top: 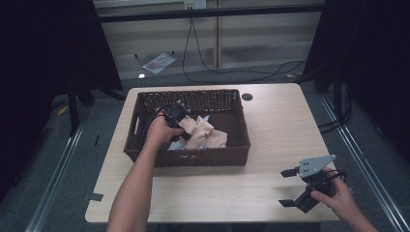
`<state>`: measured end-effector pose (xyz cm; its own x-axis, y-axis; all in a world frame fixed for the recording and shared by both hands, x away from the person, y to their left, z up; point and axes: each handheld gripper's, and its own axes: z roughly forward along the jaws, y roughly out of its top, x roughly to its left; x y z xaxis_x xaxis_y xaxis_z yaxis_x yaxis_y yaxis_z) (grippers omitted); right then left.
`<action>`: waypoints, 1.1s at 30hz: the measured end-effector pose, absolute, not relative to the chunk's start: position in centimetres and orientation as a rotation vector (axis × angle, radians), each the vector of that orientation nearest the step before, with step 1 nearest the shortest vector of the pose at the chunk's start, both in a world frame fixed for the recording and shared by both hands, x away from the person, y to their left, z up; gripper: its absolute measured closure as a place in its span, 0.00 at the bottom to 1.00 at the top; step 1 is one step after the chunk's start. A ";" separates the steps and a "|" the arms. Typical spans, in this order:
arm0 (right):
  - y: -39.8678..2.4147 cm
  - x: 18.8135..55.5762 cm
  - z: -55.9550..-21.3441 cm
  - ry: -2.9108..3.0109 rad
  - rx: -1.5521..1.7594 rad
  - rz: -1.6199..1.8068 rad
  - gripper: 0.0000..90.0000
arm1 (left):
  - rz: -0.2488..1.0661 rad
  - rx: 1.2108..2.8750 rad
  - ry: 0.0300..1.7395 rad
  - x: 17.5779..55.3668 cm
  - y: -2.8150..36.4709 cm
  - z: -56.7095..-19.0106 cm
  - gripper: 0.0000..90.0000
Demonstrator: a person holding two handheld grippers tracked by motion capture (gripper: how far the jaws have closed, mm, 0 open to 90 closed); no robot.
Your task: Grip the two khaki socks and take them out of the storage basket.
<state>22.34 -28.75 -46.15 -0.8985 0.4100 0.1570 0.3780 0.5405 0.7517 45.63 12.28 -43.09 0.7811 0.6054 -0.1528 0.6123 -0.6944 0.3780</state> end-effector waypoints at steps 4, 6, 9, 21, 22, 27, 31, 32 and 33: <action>-28.7 22.4 -46.2 2.726 0.697 1.311 0.03 | -0.105 2.555 0.980 45.5 12.6 -41.3 0.97; -28.7 22.4 -46.2 2.726 0.696 1.312 0.03 | -0.134 2.539 0.987 45.5 12.7 -40.3 0.97; -28.7 22.4 -46.2 2.725 0.698 1.313 0.03 | -0.148 2.525 1.006 45.4 12.8 -39.4 0.97; -28.7 22.4 -46.2 2.728 0.694 1.312 0.03 | -0.183 2.500 1.059 45.4 13.4 -33.8 0.97; -28.7 22.4 -46.2 2.728 0.696 1.311 0.03 | -0.187 2.497 1.069 45.5 13.4 -33.0 0.97; -28.7 22.4 -46.2 2.723 0.695 1.317 0.03 | -0.194 2.508 1.064 45.5 13.4 -31.6 0.97; -28.7 22.4 -46.2 2.727 0.691 1.313 0.03 | -0.188 2.496 1.073 45.4 13.2 -30.2 0.97; -28.7 22.4 -46.2 2.727 0.691 1.313 0.03 | -0.189 2.489 1.078 45.3 13.2 -29.8 0.97; -28.7 22.4 -46.2 2.725 0.695 1.315 0.03 | -0.190 2.490 1.074 45.3 13.2 -29.4 0.97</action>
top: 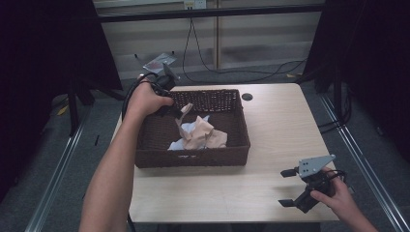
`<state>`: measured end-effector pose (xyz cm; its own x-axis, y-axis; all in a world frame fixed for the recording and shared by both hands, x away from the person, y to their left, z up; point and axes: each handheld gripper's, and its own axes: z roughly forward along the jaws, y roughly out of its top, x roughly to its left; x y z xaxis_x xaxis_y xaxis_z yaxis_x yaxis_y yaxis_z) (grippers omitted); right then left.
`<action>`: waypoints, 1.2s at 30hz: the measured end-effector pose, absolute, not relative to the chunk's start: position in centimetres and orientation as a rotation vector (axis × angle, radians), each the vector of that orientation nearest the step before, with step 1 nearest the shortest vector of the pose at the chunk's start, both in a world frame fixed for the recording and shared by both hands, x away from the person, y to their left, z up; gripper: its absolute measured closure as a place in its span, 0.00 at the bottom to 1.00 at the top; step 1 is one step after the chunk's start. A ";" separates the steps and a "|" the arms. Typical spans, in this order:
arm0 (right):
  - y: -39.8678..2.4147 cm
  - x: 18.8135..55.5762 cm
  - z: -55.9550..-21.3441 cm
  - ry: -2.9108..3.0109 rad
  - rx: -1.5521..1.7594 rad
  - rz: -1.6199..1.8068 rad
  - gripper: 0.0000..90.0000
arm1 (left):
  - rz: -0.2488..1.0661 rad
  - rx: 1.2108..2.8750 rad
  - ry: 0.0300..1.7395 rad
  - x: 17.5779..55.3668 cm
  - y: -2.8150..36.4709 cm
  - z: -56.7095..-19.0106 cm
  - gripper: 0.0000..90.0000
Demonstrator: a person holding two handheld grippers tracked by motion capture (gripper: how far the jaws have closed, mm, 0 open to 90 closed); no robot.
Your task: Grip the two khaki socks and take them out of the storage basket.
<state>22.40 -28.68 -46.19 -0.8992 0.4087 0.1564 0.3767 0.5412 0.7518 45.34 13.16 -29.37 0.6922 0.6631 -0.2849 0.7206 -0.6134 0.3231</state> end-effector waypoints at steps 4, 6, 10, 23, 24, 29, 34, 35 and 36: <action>-28.7 22.4 -46.2 2.728 0.693 1.315 0.03 | -0.180 2.479 1.062 45.1 12.9 -27.8 0.97; -28.6 22.4 -46.2 2.729 0.693 1.315 0.03 | -0.183 2.482 1.049 45.0 12.8 -27.1 0.97; -28.7 22.4 -46.2 2.726 0.694 1.316 0.03 | -0.186 2.481 1.030 44.6 12.6 -25.9 0.97; -28.6 22.4 -46.3 2.731 0.690 1.314 0.03 | -0.220 2.499 0.929 43.1 11.3 -23.9 0.97; -28.6 22.4 -46.3 2.731 0.690 1.314 0.03 | -0.220 2.499 0.929 43.1 11.3 -23.9 0.97; -28.7 22.4 -46.2 2.729 0.694 1.315 0.03 | -0.246 2.503 0.878 42.3 10.5 -23.4 0.97; -28.6 22.4 -46.2 2.730 0.693 1.315 0.03 | -0.256 2.524 0.849 41.9 10.0 -23.1 0.97; -28.7 22.4 -46.2 2.729 0.691 1.315 0.03 | -0.256 2.525 0.840 41.8 9.9 -22.9 0.97; -28.7 22.4 -46.2 2.729 0.691 1.315 0.03 | -0.257 2.529 0.831 41.7 9.8 -22.7 0.97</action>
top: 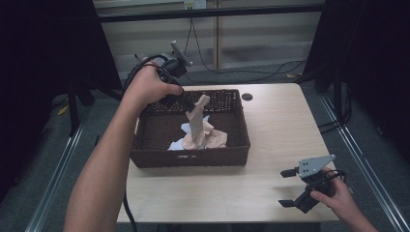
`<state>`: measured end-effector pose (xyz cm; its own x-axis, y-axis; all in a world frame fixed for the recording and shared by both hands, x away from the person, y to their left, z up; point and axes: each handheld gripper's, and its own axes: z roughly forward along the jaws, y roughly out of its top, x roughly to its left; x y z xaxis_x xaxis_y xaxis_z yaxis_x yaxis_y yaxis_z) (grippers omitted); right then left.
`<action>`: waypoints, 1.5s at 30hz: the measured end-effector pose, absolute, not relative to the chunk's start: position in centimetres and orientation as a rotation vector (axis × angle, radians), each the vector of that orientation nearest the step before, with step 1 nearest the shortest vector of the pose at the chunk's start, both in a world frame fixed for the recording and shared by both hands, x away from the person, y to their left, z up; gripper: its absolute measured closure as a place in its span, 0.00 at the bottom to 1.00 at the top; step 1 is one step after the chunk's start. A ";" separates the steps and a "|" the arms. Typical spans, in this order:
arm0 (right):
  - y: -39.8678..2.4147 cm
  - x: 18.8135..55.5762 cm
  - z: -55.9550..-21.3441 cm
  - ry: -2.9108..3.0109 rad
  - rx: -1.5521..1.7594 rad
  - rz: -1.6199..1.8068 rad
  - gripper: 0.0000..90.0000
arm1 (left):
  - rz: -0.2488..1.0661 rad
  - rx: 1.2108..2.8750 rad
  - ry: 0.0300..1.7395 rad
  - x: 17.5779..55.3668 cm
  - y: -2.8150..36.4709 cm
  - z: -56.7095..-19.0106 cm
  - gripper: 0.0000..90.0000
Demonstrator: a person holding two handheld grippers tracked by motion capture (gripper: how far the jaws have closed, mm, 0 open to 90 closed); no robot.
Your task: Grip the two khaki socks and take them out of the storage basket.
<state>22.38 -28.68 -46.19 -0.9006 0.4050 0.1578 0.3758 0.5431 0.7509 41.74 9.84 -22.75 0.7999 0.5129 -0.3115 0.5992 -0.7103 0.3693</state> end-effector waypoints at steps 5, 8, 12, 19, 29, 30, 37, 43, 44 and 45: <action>-28.7 22.3 -46.1 2.727 0.696 1.321 0.03 | -0.254 2.539 0.805 41.4 9.5 -22.2 0.97; -28.7 22.4 -46.1 2.724 0.697 1.325 0.03 | -0.257 2.533 0.799 41.2 9.3 -21.9 0.97; -28.8 22.4 -46.1 2.720 0.697 1.329 0.03 | -0.248 2.536 0.781 40.8 9.1 -21.6 0.97; -28.8 22.3 -46.1 2.720 0.700 1.331 0.03 | -0.271 2.549 0.750 40.3 8.8 -21.3 0.97; -28.7 22.3 -46.1 2.722 0.697 1.333 0.03 | -0.300 2.564 0.685 39.0 8.3 -20.6 0.97; -28.7 22.3 -46.1 2.722 0.697 1.333 0.03 | -0.299 2.559 0.692 38.9 8.2 -20.6 0.97; -28.7 22.4 -46.1 2.726 0.697 1.328 0.03 | -0.314 2.571 0.644 38.2 8.1 -20.3 0.97; -28.6 22.4 -46.2 2.726 0.697 1.326 0.03 | -0.325 2.570 0.632 37.7 8.1 -20.4 0.97; -28.6 22.4 -46.2 2.726 0.697 1.324 0.03 | -0.323 2.565 0.636 37.5 8.1 -20.4 0.97; -28.6 22.4 -46.2 2.727 0.696 1.323 0.03 | -0.332 2.572 0.622 37.5 8.1 -20.4 0.97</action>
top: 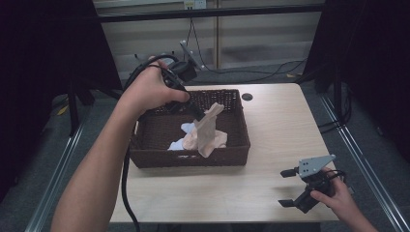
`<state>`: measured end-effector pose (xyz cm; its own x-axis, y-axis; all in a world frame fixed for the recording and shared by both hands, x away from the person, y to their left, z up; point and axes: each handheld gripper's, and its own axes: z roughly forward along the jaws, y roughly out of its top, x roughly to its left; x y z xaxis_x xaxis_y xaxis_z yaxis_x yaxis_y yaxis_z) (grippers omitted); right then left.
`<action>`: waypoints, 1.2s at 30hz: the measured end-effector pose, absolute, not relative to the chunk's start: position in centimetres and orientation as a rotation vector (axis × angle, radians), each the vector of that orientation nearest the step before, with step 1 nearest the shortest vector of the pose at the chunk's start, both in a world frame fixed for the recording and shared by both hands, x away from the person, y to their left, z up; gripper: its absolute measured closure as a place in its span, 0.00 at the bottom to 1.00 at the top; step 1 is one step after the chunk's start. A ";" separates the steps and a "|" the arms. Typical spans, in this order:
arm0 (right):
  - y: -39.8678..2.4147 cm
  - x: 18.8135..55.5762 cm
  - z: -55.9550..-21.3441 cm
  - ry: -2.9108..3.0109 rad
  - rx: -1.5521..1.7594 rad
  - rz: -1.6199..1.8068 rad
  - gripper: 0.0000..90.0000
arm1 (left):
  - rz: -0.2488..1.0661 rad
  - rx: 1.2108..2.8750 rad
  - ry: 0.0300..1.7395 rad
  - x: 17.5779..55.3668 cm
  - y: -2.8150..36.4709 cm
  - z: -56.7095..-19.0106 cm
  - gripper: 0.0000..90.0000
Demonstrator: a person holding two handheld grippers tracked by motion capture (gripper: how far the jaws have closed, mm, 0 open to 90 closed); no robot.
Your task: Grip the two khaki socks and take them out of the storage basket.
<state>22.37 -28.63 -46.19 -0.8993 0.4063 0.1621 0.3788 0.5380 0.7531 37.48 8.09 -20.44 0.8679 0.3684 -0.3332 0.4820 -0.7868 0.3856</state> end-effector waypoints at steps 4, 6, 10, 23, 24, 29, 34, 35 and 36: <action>-28.5 22.4 -46.3 2.732 0.692 1.321 0.03 | -0.338 2.583 0.603 37.1 7.9 -20.6 0.97; -28.5 22.4 -46.3 2.731 0.692 1.320 0.03 | -0.341 2.580 0.595 36.8 7.8 -20.7 0.97; -28.5 22.4 -46.3 2.736 0.693 1.323 0.03 | -0.347 2.591 0.560 36.4 7.4 -20.8 0.97; -28.6 22.4 -46.3 2.731 0.696 1.319 0.03 | -0.373 2.601 0.490 35.1 6.3 -21.5 0.96; -28.5 22.4 -46.3 2.733 0.694 1.319 0.03 | -0.375 2.607 0.482 35.0 6.2 -21.6 0.96; -28.5 22.4 -46.3 2.733 0.694 1.318 0.03 | -0.384 2.602 0.460 34.7 5.9 -21.8 0.96; -28.6 22.4 -46.2 2.730 0.697 1.323 0.03 | -0.401 2.610 0.437 34.4 5.5 -22.4 0.93; -28.6 22.4 -46.2 2.730 0.697 1.324 0.03 | -0.400 2.620 0.429 34.5 5.5 -22.5 0.93; -28.6 22.4 -46.2 2.727 0.696 1.323 0.03 | -0.400 2.618 0.434 34.5 5.4 -22.7 0.90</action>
